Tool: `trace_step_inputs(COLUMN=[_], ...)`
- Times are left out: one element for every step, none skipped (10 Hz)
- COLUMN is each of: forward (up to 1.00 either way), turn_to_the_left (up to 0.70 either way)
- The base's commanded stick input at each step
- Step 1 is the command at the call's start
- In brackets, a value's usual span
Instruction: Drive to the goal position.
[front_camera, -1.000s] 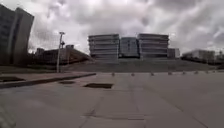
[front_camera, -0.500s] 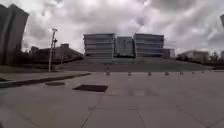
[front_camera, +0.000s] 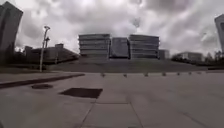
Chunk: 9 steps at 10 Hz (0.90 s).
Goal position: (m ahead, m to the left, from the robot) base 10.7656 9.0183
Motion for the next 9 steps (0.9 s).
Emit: trace_step_inputs(forward=[1.0, 1.0, 1.0, 1.0, 1.0, 1.0, 1.0, 1.0, 1.0], turn_to_the_left=[-0.22, -0.22, -0.22, -0.22, -0.22, -0.21, -0.2, -0.16, -0.14])
